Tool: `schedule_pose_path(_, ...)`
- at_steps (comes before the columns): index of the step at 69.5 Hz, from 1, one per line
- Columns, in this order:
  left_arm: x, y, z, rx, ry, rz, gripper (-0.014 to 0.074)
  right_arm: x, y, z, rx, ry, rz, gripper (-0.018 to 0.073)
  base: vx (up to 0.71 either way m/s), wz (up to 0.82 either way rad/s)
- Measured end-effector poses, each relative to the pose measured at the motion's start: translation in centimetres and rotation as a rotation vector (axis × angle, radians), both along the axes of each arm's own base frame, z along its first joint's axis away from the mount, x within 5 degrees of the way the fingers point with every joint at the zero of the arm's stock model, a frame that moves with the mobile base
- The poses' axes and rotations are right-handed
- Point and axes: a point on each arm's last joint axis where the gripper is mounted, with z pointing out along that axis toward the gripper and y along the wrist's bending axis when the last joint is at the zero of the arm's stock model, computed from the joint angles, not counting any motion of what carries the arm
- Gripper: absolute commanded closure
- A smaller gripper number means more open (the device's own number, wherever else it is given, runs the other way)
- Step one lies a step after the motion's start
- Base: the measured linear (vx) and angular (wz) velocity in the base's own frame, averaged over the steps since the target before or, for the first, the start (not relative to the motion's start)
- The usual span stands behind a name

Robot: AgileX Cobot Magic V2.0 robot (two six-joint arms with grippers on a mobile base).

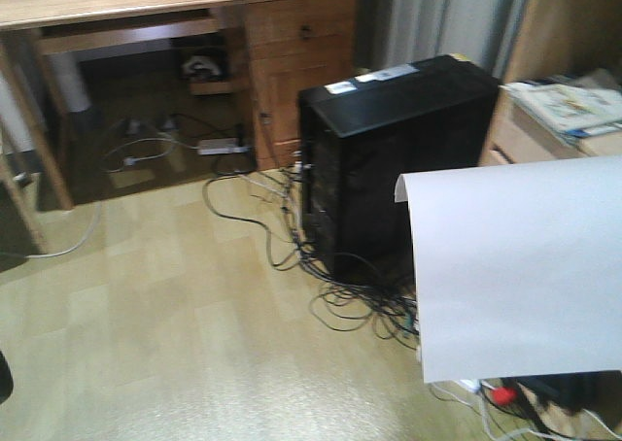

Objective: Grab stapler and paper to desk for stapling
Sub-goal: 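Hold stapler and paper while the base turns away from the shelf, then drive the base toward the wooden desk with the monitor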

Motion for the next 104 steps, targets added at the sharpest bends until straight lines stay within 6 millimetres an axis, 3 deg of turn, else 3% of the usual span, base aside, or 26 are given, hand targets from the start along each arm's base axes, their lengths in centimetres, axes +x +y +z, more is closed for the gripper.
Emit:
schedule_pose_path(55, 0.0, 0.0, 0.0, 0.0, 0.0, 0.0, 0.0603, 0.0, 0.01, 0.0, -0.001, 0.0, 0.0, 0.0565, 0.16, 0.43)
schedule_pose_path(104, 0.0, 0.0, 0.0, 0.0, 0.0, 0.0, 0.0603, 0.0, 0.01, 0.0, -0.001, 0.0, 0.0, 0.0565, 0.37, 0.0)
